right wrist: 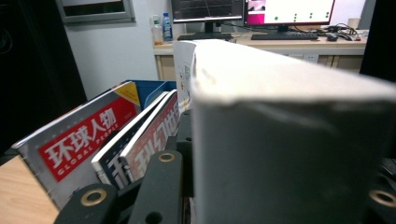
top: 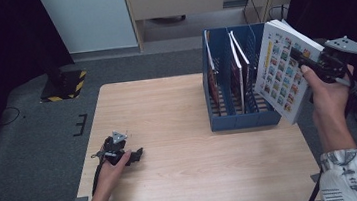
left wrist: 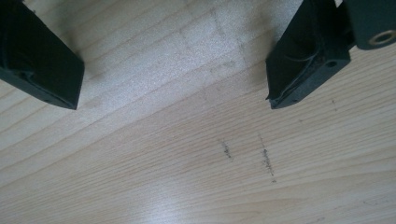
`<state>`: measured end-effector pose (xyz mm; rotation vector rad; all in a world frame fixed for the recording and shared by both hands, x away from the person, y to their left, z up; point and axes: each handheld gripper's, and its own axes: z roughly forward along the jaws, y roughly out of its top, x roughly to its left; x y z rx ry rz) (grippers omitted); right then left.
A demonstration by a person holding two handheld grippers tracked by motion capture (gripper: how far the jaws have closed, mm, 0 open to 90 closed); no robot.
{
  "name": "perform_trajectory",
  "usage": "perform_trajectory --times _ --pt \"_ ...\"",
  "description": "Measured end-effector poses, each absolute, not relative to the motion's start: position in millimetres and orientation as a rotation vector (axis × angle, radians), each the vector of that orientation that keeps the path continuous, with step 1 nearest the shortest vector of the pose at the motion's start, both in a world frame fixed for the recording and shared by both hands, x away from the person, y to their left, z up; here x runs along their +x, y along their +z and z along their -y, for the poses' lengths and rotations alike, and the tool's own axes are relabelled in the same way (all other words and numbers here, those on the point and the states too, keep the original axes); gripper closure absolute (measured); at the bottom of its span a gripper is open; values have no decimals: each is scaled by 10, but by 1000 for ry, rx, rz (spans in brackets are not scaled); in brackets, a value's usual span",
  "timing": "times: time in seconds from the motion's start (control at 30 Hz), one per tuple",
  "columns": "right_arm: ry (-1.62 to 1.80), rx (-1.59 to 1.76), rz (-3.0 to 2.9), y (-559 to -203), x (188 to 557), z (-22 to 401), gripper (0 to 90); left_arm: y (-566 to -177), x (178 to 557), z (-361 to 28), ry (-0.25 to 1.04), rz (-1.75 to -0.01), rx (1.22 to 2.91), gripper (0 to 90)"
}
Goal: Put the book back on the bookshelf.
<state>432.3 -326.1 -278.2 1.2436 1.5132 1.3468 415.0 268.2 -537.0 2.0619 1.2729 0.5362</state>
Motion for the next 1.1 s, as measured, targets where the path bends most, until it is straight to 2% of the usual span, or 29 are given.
perform_trajectory --times 0.5,1.1 --pt "1337 1294 -1467 -2759 4662 3236 739 -5372 4149 -2676 536 -1275 2057 32" --pt "1304 1321 -1450 -2847 4877 3208 739 -5371 4149 -2675 535 -1272 2061 32"
